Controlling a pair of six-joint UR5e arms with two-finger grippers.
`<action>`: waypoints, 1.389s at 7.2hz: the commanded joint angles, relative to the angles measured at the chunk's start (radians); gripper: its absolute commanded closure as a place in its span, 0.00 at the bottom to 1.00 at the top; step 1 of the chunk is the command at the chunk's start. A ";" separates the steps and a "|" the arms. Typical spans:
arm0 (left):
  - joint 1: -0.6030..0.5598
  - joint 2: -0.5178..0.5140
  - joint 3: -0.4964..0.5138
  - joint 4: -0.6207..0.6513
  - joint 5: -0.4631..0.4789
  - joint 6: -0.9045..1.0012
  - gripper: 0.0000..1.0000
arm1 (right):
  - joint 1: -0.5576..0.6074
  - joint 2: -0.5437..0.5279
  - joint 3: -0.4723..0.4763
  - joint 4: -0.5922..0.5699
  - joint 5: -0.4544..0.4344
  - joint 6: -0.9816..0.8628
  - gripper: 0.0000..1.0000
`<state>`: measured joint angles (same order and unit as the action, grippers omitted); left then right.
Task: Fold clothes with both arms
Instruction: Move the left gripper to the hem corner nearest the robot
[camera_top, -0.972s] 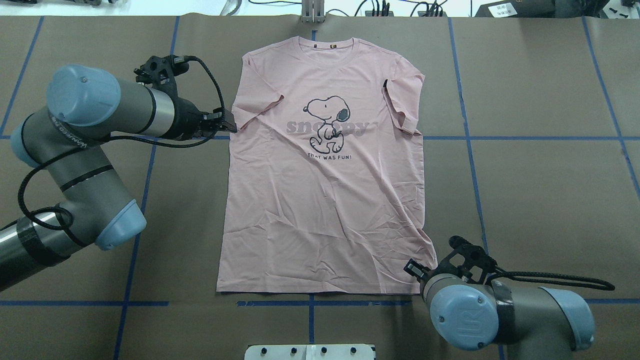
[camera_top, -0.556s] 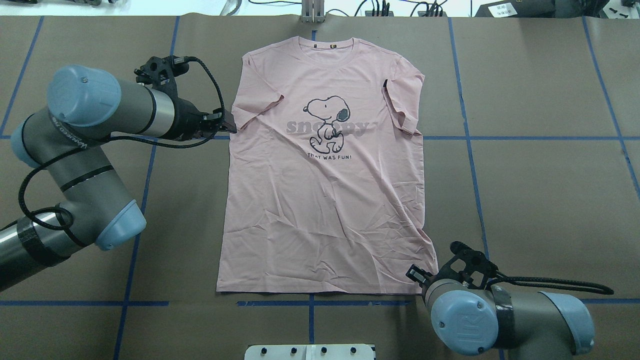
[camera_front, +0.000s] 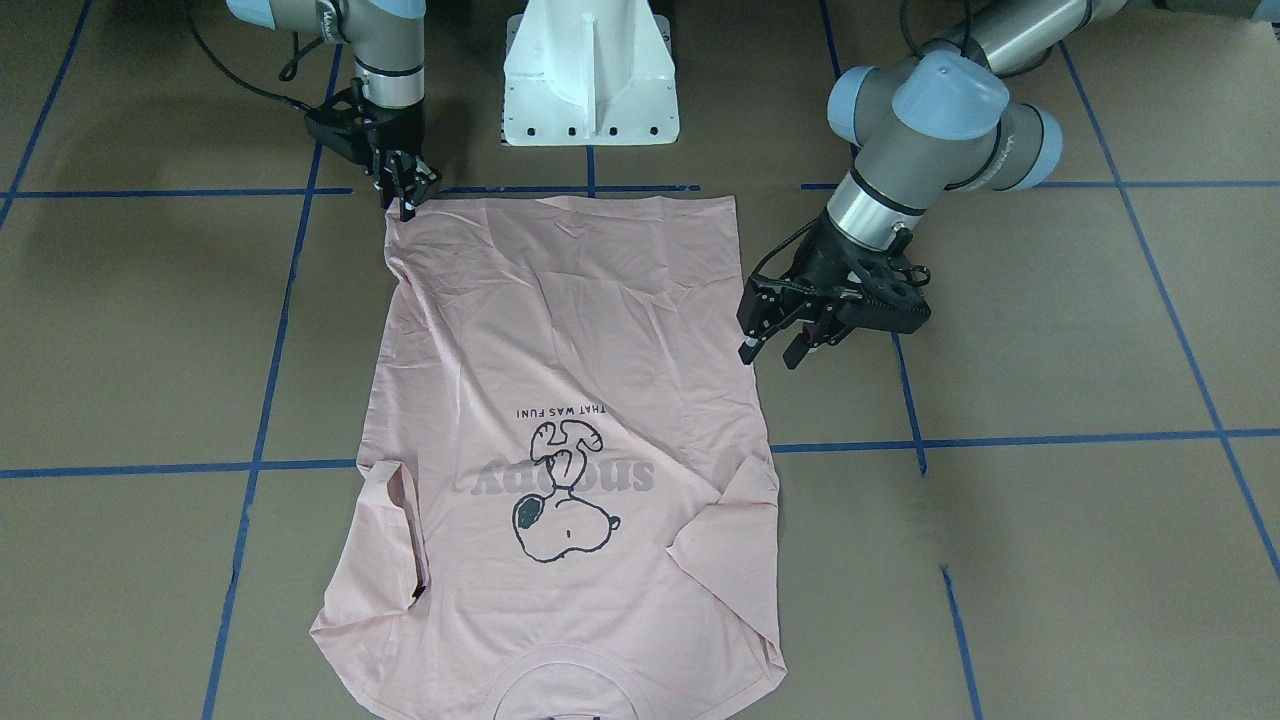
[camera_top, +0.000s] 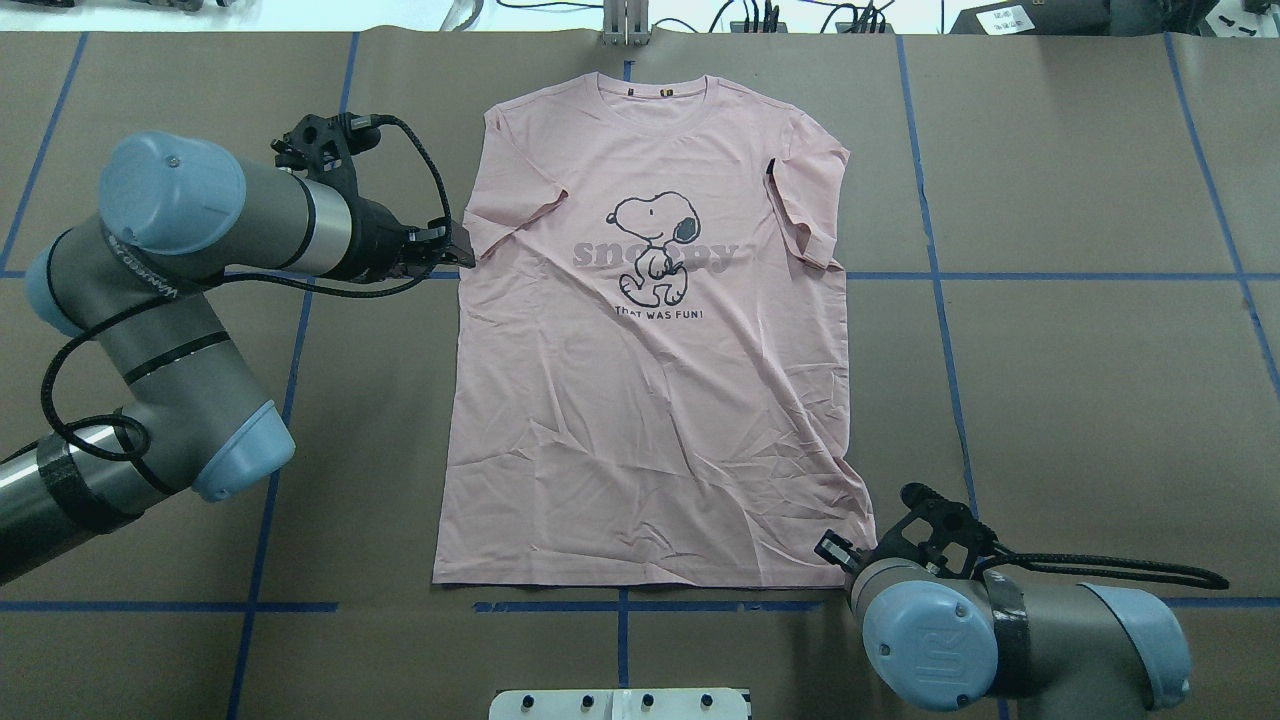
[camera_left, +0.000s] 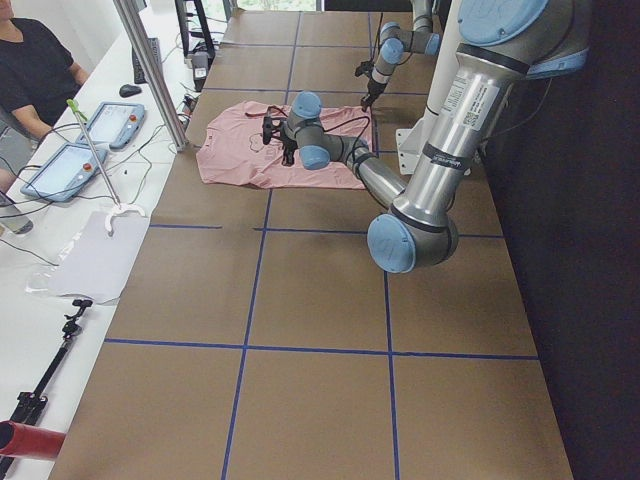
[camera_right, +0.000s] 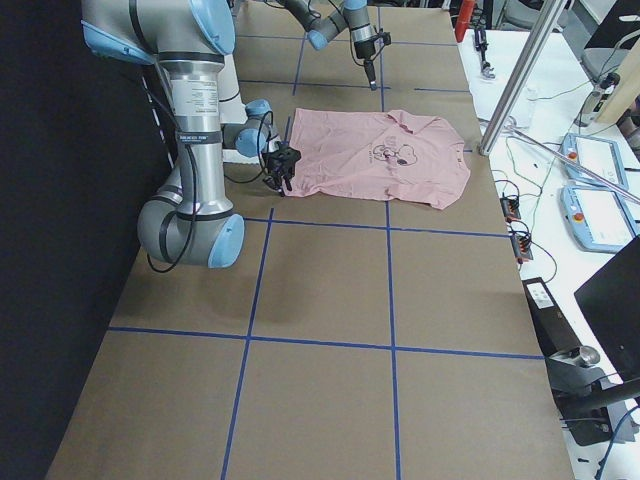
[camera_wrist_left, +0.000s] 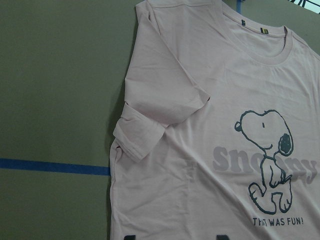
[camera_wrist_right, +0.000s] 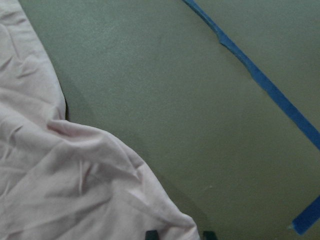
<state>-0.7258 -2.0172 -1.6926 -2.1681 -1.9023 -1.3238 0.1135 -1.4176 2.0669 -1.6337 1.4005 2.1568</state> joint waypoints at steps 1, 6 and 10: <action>0.002 -0.003 0.001 0.001 0.000 -0.002 0.37 | 0.000 -0.001 0.002 0.000 0.000 0.000 0.85; 0.003 0.005 -0.019 0.020 0.015 -0.099 0.37 | 0.000 0.000 0.039 -0.011 0.000 -0.002 0.94; 0.337 0.129 -0.335 0.401 0.256 -0.357 0.37 | 0.000 -0.001 0.084 -0.040 0.006 -0.008 1.00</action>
<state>-0.5006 -1.9068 -1.9805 -1.8323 -1.7099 -1.5786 0.1135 -1.4180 2.1404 -1.6685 1.4038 2.1512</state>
